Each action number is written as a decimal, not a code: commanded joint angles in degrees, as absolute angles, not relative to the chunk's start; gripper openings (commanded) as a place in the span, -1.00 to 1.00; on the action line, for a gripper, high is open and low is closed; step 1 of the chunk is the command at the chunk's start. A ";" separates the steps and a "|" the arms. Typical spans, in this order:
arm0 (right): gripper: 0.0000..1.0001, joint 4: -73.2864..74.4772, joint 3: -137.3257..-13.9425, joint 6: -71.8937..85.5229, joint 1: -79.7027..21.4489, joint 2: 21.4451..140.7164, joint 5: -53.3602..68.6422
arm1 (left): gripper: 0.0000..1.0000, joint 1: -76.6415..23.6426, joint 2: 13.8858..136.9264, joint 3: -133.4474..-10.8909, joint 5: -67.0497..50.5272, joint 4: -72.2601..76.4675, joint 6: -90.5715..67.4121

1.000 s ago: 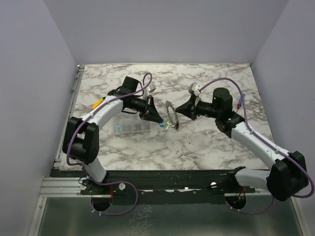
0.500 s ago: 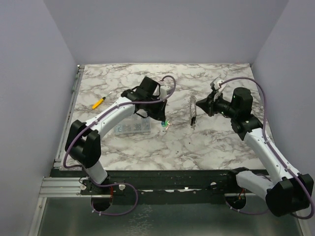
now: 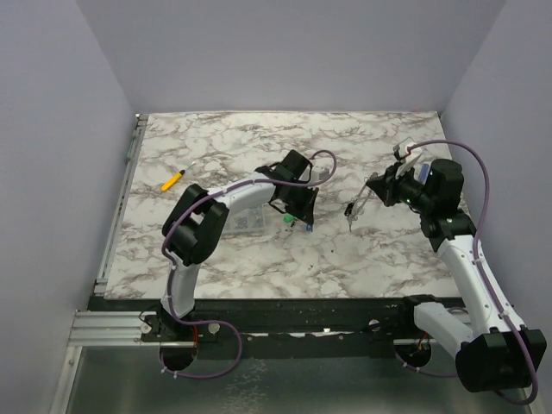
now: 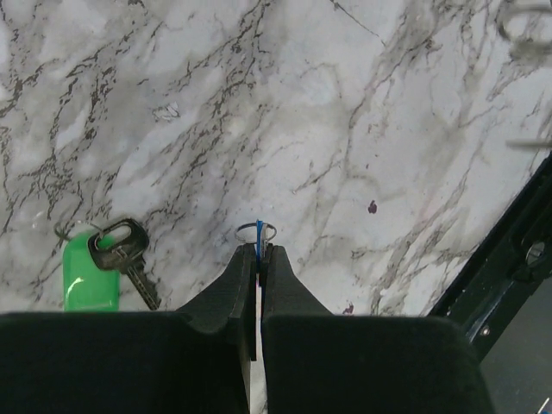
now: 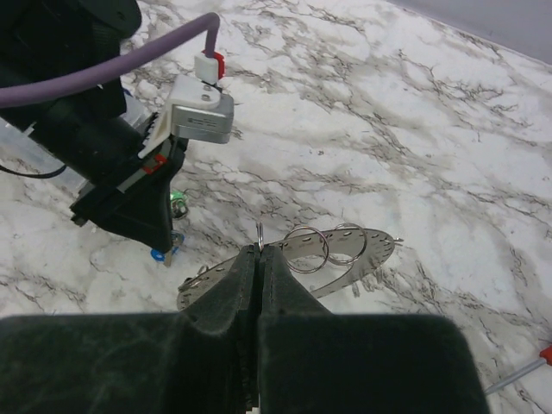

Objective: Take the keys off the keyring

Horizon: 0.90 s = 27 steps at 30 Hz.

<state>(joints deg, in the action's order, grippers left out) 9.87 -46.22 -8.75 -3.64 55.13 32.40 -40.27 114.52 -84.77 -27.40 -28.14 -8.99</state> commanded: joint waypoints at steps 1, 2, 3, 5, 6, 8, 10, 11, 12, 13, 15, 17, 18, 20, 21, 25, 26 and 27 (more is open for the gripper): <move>-0.99 12.40 -46.43 -8.87 -3.25 53.55 32.53 | -1.00 -40.72 118.15 -87.07 -30.25 -22.00 -12.71; -0.99 12.80 -46.44 -8.88 -3.23 53.38 32.64 | -1.00 -40.82 118.71 -87.17 -30.31 -21.65 -13.00; -0.99 13.09 -46.49 -8.83 -3.23 53.24 32.93 | -0.96 -40.93 119.13 -87.31 -30.34 -21.29 -13.19; -0.99 13.46 -46.28 -8.72 -3.21 53.01 33.19 | -0.86 -41.25 119.77 -87.65 -29.65 -20.80 -13.42; -0.99 13.64 -46.24 -8.70 -3.25 53.00 33.19 | -0.84 -41.37 120.01 -87.77 -29.22 -20.69 -13.42; -0.99 14.07 -46.14 -8.70 -3.25 52.91 33.08 | -0.76 -41.63 120.26 -87.99 -27.79 -20.61 -13.46; -0.99 14.44 -46.21 -8.77 -3.21 52.63 33.13 | -0.57 -41.66 120.33 -88.24 -26.75 -20.65 -13.67; -0.99 14.54 -46.23 -8.85 -3.25 52.46 33.25 | -0.42 -41.63 120.33 -88.31 -26.53 -20.63 -13.84; -0.99 14.58 -46.18 -8.87 -3.25 52.27 33.46 | -0.27 -41.59 120.28 -88.31 -26.51 -20.70 -14.00; -0.99 14.65 -46.26 -8.95 -3.25 52.05 33.75 | -0.12 -41.63 120.09 -88.33 -26.58 -20.74 -14.00; -0.99 14.95 -46.67 -8.96 -3.25 51.92 34.36 | 0.32 -41.61 119.18 -88.33 -26.48 -20.83 -14.22; -0.99 15.63 -47.30 -9.09 -3.25 52.09 34.54 | 0.55 -41.53 118.21 -88.60 -27.19 -21.09 -14.28; -0.99 15.97 -47.58 -9.24 -3.25 52.21 34.54 | 0.72 -41.57 117.71 -88.83 -27.54 -21.35 -14.30; -0.99 16.52 -47.89 -9.46 -3.25 52.53 34.63 | 0.95 -41.55 116.47 -89.40 -28.33 -21.82 -14.18; -0.99 16.80 -48.04 -9.61 -3.25 52.65 34.87 | 0.97 -41.47 115.97 -89.69 -28.60 -22.03 -14.07; -0.99 17.89 -48.60 -11.08 -3.25 53.57 35.50 | 0.98 -41.36 114.67 -92.20 -28.67 -24.13 -13.37; -0.99 17.81 -48.79 -11.34 -3.25 53.87 35.46 | 0.97 -41.15 114.50 -92.87 -28.65 -24.79 -13.27; -0.99 17.62 -48.97 -11.56 -3.25 54.30 35.43 | 0.97 -40.81 114.33 -93.30 -28.76 -25.20 -13.15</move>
